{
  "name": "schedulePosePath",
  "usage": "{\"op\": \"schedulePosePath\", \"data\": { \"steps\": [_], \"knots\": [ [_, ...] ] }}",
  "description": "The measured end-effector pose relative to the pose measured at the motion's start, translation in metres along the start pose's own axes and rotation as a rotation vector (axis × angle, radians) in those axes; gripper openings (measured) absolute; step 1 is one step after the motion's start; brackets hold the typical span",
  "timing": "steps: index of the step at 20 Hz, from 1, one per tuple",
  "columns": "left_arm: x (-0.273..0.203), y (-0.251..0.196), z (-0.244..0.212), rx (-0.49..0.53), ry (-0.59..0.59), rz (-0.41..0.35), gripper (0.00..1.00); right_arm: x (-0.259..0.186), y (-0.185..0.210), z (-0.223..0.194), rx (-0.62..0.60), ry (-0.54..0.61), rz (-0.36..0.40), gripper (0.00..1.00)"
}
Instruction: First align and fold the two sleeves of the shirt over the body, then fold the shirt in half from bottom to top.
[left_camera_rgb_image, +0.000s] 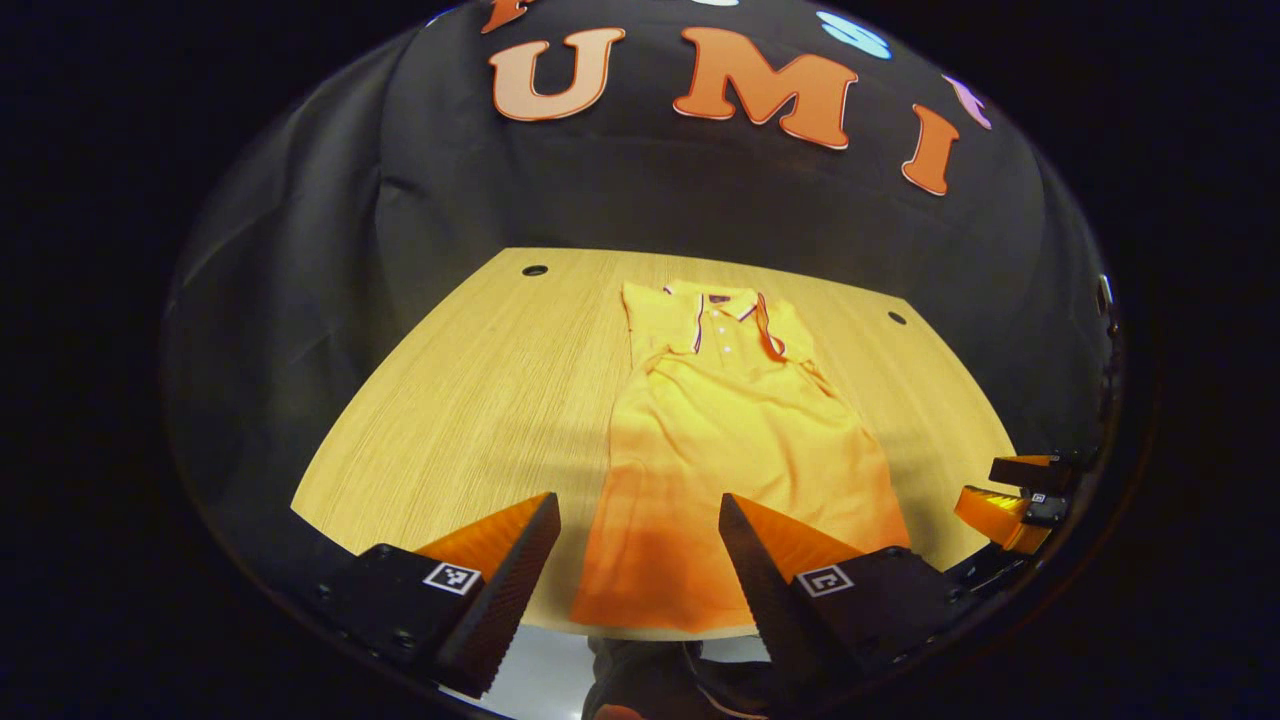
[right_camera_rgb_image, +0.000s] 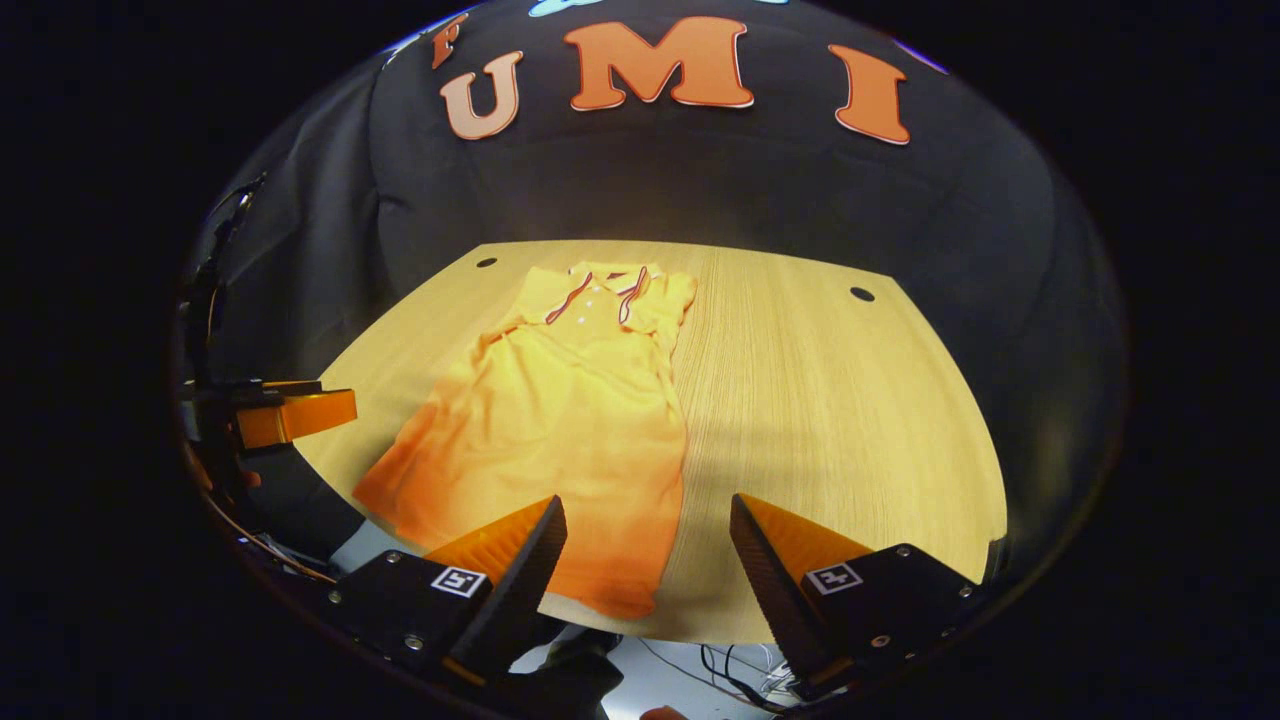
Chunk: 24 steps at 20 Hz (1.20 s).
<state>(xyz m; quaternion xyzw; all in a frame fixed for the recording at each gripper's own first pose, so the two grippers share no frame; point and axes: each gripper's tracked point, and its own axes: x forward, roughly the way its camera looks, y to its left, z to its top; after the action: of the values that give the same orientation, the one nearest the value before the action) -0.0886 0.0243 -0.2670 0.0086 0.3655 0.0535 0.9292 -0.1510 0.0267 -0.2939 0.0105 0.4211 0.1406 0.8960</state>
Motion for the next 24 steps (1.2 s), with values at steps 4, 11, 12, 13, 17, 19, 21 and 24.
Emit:
{"op": "schedulePosePath", "data": {
  "steps": [4, 11, 12, 13, 17, 19, 21, 24],
  "knots": [
    [0.015, -0.001, -0.028, -0.004, 0.105, -0.011, 0.99, 0.016, 0.006, -0.032, 0.043, 0.104, 0.027, 1.00],
    [0.044, 0.006, -0.064, 0.023, 0.250, 0.006, 0.99, 0.035, 0.015, -0.068, 0.069, 0.253, 0.036, 1.00],
    [0.050, 0.005, -0.067, 0.027, 0.264, 0.009, 0.99, 0.037, 0.016, -0.073, 0.076, 0.274, 0.035, 0.99],
    [0.056, 0.004, -0.072, 0.031, 0.281, 0.014, 0.99, 0.041, 0.016, -0.077, 0.080, 0.290, 0.031, 0.99],
    [0.081, -0.001, -0.082, 0.044, 0.358, 0.022, 0.99, 0.052, 0.019, -0.091, 0.088, 0.368, 0.016, 0.98],
    [0.091, 0.000, -0.089, 0.059, 0.396, 0.027, 0.99, 0.055, 0.018, -0.096, 0.069, 0.396, -0.001, 0.95],
    [0.093, 0.002, -0.094, 0.062, 0.417, 0.020, 0.99, 0.056, 0.016, -0.095, 0.036, 0.400, -0.023, 0.83],
    [0.089, -0.003, -0.100, 0.048, 0.430, -0.007, 0.99, 0.058, 0.021, -0.095, -0.004, 0.416, -0.024, 0.80]
  ]
}}
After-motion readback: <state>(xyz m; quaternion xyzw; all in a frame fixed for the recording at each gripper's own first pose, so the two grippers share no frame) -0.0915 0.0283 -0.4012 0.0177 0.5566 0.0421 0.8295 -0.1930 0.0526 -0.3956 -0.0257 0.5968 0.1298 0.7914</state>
